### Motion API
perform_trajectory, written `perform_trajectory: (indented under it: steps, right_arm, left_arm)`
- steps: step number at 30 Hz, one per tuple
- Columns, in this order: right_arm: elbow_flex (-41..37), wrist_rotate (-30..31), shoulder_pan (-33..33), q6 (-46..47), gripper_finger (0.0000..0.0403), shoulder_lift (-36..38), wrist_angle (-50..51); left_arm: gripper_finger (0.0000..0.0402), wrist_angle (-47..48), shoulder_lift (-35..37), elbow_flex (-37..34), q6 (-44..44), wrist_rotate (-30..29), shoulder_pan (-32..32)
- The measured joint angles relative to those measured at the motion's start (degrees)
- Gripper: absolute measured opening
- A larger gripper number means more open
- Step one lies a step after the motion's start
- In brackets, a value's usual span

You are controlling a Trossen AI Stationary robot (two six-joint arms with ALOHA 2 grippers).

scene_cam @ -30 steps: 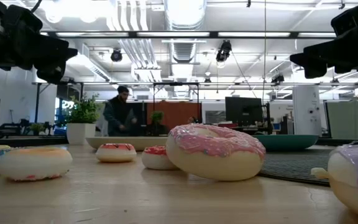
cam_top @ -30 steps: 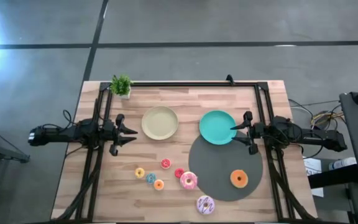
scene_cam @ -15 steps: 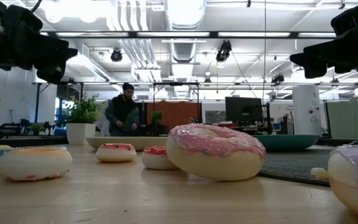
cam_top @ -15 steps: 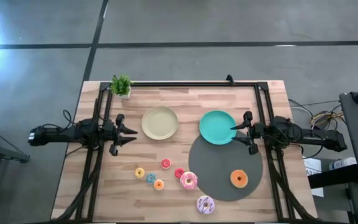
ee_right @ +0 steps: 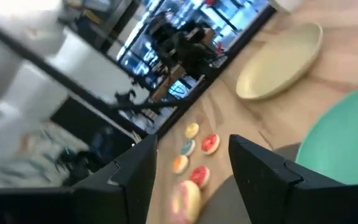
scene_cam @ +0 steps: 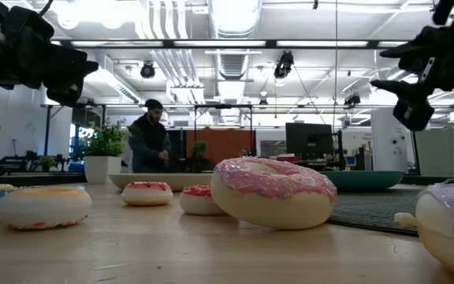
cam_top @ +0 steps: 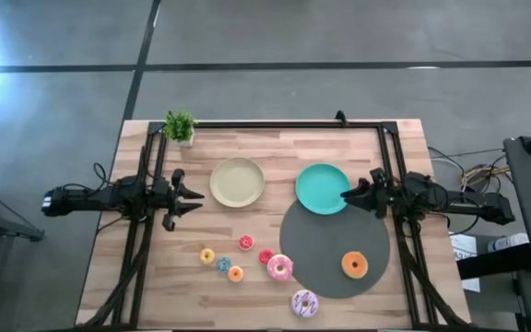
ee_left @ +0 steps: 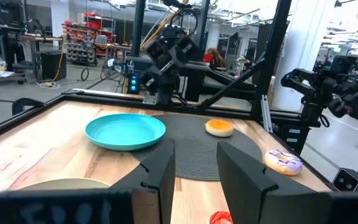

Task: Pick & Place donuts
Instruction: Put the large black donut on the blue plate

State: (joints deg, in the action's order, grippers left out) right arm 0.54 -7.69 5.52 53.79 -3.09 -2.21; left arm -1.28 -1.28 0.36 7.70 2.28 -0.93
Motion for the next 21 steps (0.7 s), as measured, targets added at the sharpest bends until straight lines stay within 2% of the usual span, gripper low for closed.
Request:
perform_trajectory:
  steps: [5, 10, 12, 14, 19, 21]
  right_arm:
    - [0.0, 0.3, 0.0, 13.2, 0.0192, -0.2, -5.5]
    - [0.1, 0.9, -0.6, 17.0, 0.0192, -1.0, -17.1]
    - [0.4, 0.6, -1.1, 20.0, 0.0192, -2.7, -18.0]
    - [2.6, -1.3, -3.1, 21.1, 0.0192, -6.0, -11.8]
    - [16.0, -1.3, -12.3, 19.4, 0.0184, -19.7, 23.9]
    - [21.3, -1.1, -16.1, 18.6, 0.0183, -26.6, 33.5]
  left_arm:
    - [0.0094, 0.0, 0.0, 0.0, 0.0, 0.0, 0.0]
    - [0.0094, 0.0, 0.0, 0.0, 0.0, 0.0, 0.0]
    - [0.0094, 0.0, 0.0, 0.0, 0.0, 0.0, 0.0]
    - [0.0094, 0.0, 0.0, 0.0, 0.0, 0.0, 0.0]
    - [0.0094, 0.0, 0.0, 0.0, 0.0, 0.0, 0.0]
    - [0.0094, 0.0, 0.0, 0.0, 0.0, 0.0, 0.0]
